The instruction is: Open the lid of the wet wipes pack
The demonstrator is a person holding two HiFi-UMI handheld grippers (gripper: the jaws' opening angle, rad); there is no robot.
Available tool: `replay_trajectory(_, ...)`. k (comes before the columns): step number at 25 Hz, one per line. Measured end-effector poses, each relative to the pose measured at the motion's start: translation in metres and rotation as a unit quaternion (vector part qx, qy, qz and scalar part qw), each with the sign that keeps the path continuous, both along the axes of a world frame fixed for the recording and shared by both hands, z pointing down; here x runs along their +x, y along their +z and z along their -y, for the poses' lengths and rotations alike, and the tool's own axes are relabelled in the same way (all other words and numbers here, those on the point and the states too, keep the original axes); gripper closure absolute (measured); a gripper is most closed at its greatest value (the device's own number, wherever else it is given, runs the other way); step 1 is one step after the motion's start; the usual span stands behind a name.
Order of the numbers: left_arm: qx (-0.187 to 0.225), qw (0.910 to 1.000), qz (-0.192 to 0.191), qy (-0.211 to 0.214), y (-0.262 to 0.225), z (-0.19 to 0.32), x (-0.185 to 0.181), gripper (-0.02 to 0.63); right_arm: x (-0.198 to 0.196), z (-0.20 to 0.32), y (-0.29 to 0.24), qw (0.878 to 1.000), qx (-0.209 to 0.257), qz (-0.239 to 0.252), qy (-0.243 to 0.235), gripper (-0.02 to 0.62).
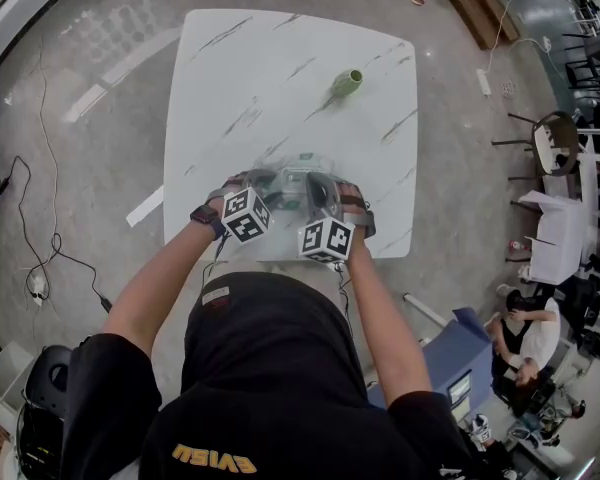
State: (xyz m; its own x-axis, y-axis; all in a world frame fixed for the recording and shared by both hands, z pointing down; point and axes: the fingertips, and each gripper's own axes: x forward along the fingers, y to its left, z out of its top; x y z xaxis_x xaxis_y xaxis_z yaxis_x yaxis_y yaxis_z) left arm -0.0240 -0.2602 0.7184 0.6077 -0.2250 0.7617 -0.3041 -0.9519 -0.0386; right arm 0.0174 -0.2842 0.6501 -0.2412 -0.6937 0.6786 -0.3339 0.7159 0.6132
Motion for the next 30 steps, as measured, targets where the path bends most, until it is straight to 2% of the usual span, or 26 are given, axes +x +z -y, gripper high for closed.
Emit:
replay_trajectory(7, 0.001, 1.0000, -0.002, 0.000, 0.000, 0.001, 0.001, 0.428, 0.000, 0.010, -0.003, 1.000, 0.015, 0.012, 0.014, 0.594)
replay_trajectory(12, 0.002, 1.0000, 0.000, 0.000, 0.000, 0.001, 0.002, 0.428, 0.014, 0.024, -0.004, 0.997, 0.044, 0.021, 0.059, 0.592)
replay_trajectory(18, 0.001, 1.0000, -0.001, 0.000, 0.000, 0.000, 0.001, 0.428, 0.019, 0.029, -0.004, 0.996, 0.041, 0.037, 0.072, 0.572)
replay_trajectory(26, 0.001, 1.0000, -0.003, -0.001, 0.000, -0.001, 0.002, 0.428, 0.025, 0.043, -0.004, 0.989, 0.040, 0.079, 0.115, 0.546)
replay_trajectory(30, 0.001, 1.0000, -0.004, -0.001, -0.002, 0.000, 0.003, 0.428, 0.031, 0.047, 0.005, 0.988, 0.022, 0.082, 0.132, 0.520)
